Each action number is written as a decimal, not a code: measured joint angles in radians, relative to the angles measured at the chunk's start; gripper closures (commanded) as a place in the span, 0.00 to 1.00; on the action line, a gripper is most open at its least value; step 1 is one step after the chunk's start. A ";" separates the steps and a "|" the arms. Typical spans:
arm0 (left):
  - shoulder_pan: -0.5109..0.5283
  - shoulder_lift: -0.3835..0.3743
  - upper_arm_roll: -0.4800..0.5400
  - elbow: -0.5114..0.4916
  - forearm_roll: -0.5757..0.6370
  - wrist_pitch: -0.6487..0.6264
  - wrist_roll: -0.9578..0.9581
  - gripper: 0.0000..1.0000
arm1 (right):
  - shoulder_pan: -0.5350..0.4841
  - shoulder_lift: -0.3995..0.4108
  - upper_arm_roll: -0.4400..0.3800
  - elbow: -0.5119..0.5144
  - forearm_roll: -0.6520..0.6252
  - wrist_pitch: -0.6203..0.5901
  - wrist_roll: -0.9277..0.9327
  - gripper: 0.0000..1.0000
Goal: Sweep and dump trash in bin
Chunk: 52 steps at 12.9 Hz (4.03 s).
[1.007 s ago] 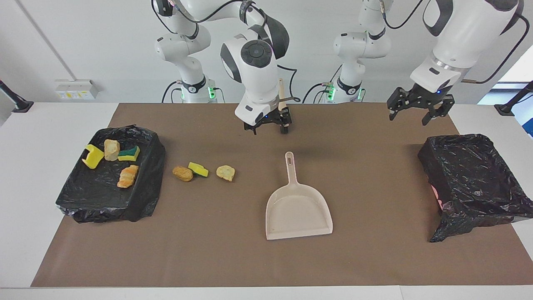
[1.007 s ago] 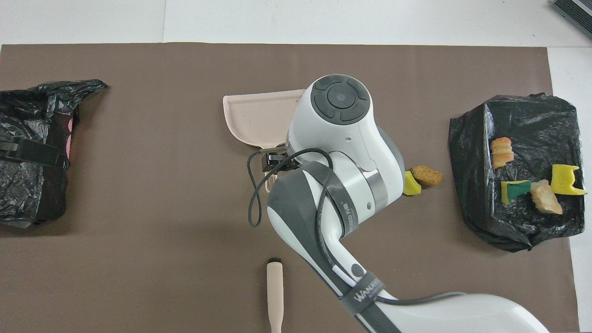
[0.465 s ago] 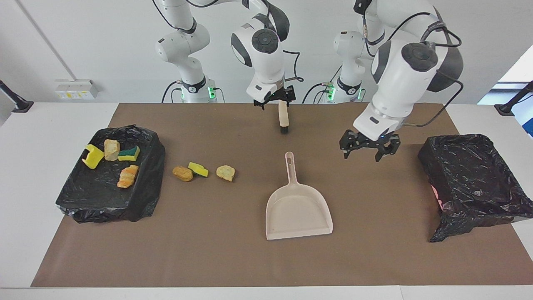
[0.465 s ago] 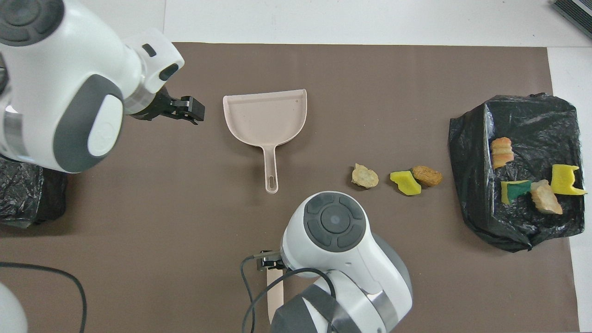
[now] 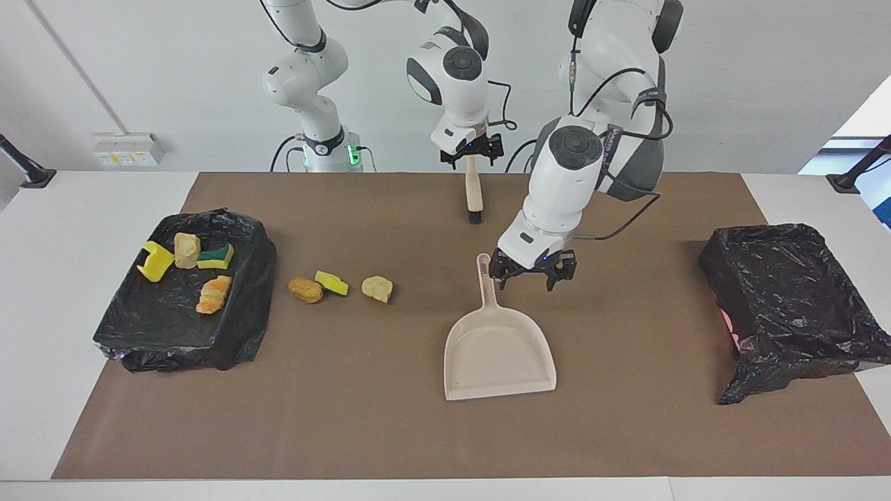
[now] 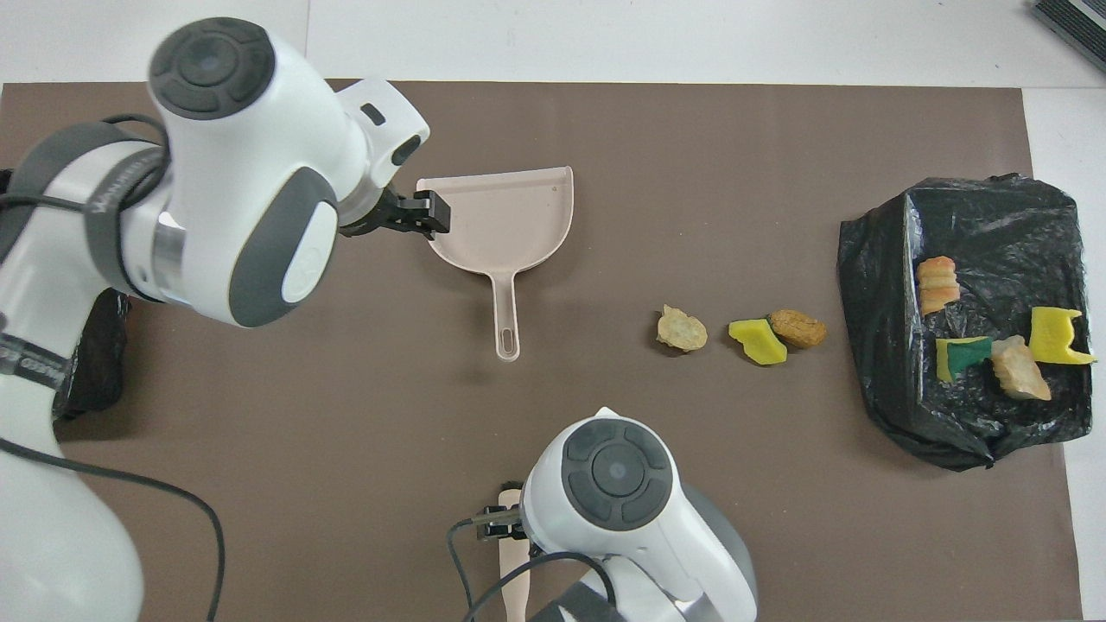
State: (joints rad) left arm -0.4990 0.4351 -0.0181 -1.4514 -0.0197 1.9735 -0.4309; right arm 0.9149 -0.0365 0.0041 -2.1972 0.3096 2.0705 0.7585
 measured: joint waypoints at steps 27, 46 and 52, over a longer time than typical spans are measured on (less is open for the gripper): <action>-0.097 -0.043 -0.007 -0.284 0.000 0.192 -0.051 0.65 | 0.233 -0.060 -0.005 -0.236 0.024 0.248 0.189 1.00; 0.001 -0.185 0.027 -0.288 0.003 -0.088 0.722 1.00 | -0.627 -0.300 -0.018 -0.211 -0.537 -0.205 -0.462 1.00; -0.014 -0.201 0.011 -0.357 0.061 -0.134 0.834 1.00 | -0.776 -0.120 -0.017 -0.156 -0.664 -0.086 -0.644 1.00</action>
State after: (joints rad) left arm -0.5133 0.2342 -0.0071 -1.8079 0.0410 1.8392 0.4035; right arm 0.1391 -0.1563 -0.0131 -2.3533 -0.3543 1.9840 0.1144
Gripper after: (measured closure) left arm 0.674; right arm 0.740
